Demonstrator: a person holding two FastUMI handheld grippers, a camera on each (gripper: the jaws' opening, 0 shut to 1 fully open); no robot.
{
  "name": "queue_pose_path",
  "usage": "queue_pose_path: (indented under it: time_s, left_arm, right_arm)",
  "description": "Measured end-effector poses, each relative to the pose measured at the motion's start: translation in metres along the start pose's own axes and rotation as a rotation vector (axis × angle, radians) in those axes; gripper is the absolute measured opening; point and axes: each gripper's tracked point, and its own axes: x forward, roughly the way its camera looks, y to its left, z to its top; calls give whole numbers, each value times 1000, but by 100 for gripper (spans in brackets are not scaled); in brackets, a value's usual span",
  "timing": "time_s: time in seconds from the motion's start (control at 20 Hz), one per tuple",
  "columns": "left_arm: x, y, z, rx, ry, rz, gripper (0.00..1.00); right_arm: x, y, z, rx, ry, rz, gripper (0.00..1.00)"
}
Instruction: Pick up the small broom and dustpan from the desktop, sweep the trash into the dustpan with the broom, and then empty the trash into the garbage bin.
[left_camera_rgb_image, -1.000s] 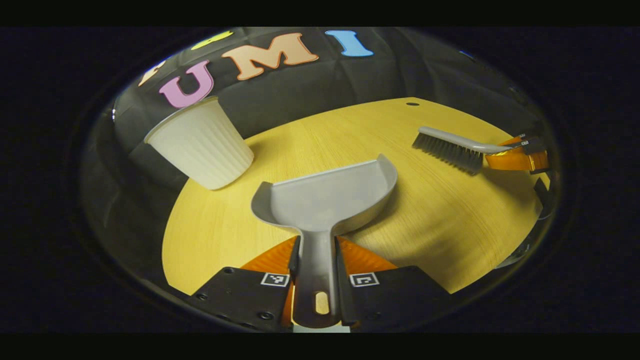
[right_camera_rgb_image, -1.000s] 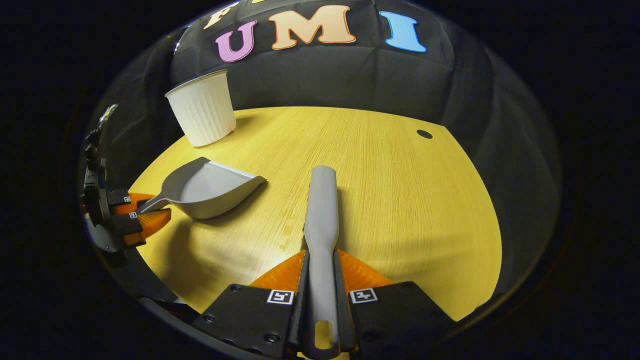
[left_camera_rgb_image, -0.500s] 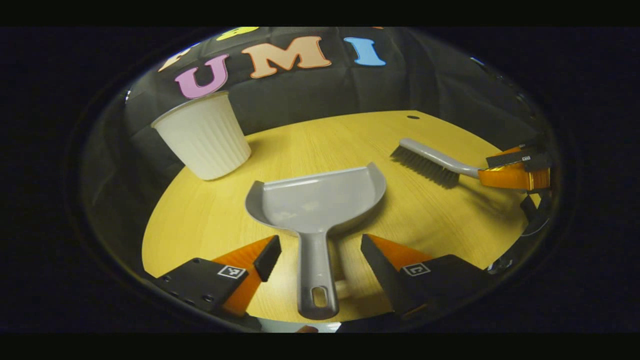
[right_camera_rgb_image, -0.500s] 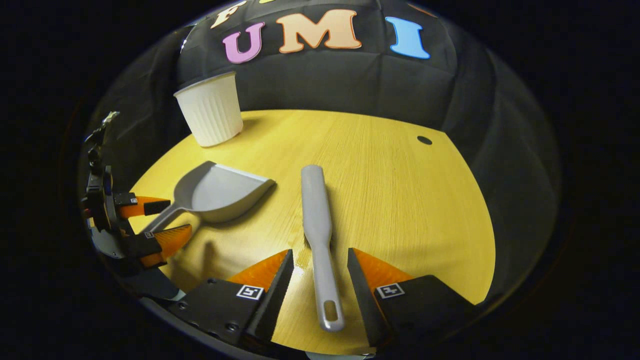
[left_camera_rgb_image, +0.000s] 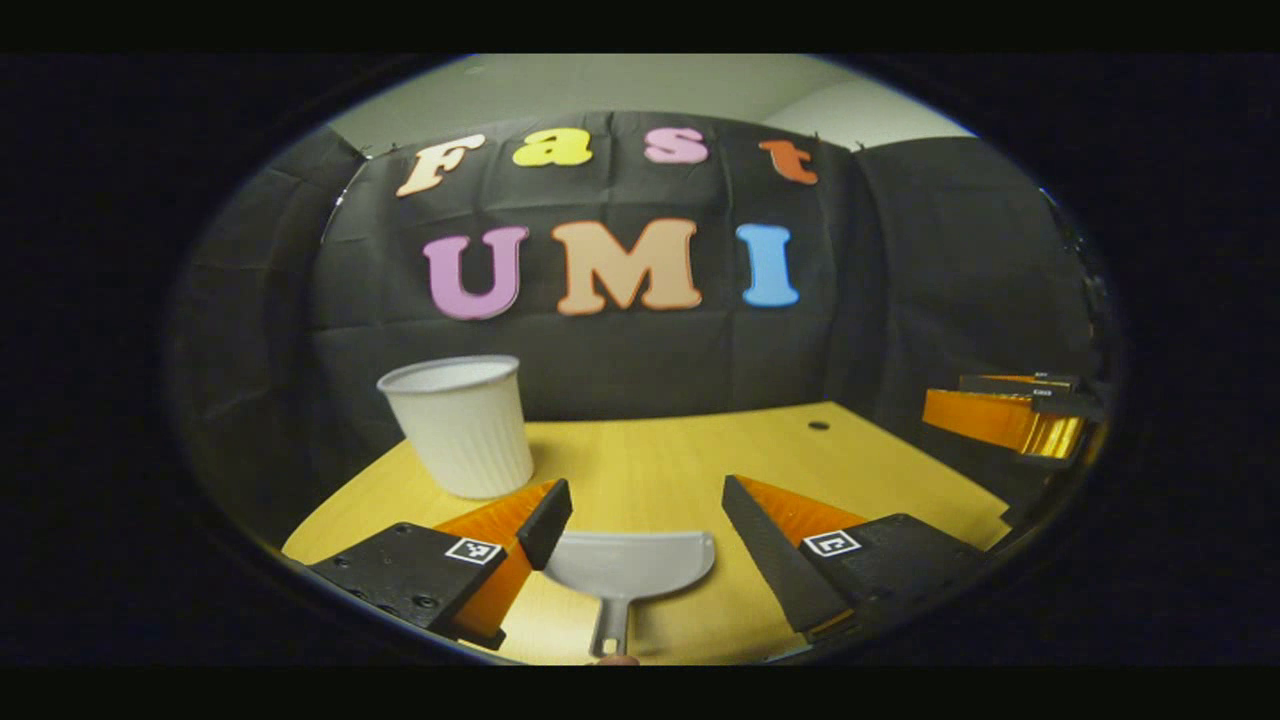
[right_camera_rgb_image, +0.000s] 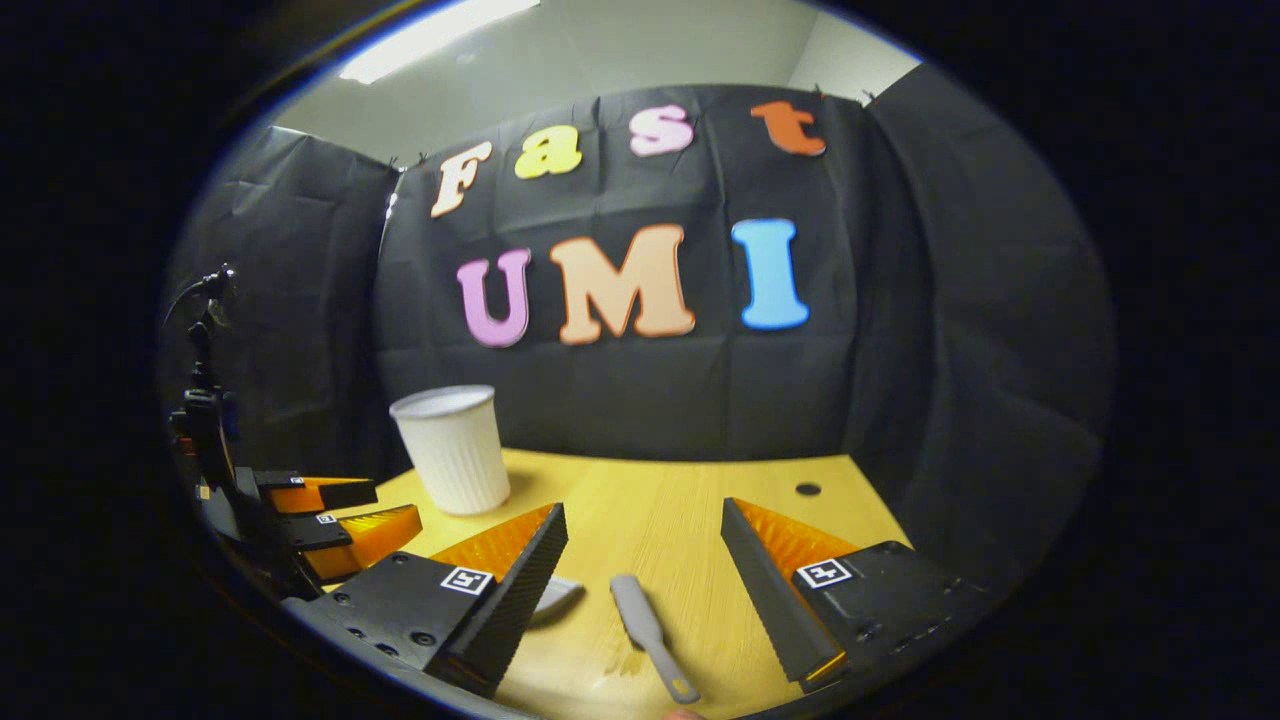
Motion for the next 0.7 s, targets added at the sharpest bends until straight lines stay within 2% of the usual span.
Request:
queue_pose_path:
  time_s: [0.05,0.1,0.15,0.2,0.25,0.5,0.7]
  left_arm:
    - [-2,-3,22,10,-37,-21,100]
    - [-2,-6,32,19,-59,-42,93]
    - [-2,-7,46,23,-99,-59,100]
    - [0,-4,57,21,-130,-68,93]
    - [0,-3,63,14,-148,-74,93]
    - [-1,-8,65,-8,-161,-117,93]
    - [0,-7,66,-11,-173,-93,93]
  right_arm:
    - [9,3,10,4,-32,-27,93]
    - [3,4,28,9,-47,-40,93]
    - [-7,4,39,12,-75,-42,93]
    - [-6,9,48,2,-97,-49,93]
    - [-14,6,53,-14,-110,-70,93]
    - [-17,18,59,-21,-131,-90,93]
    - [-18,20,67,-33,-140,-102,93]
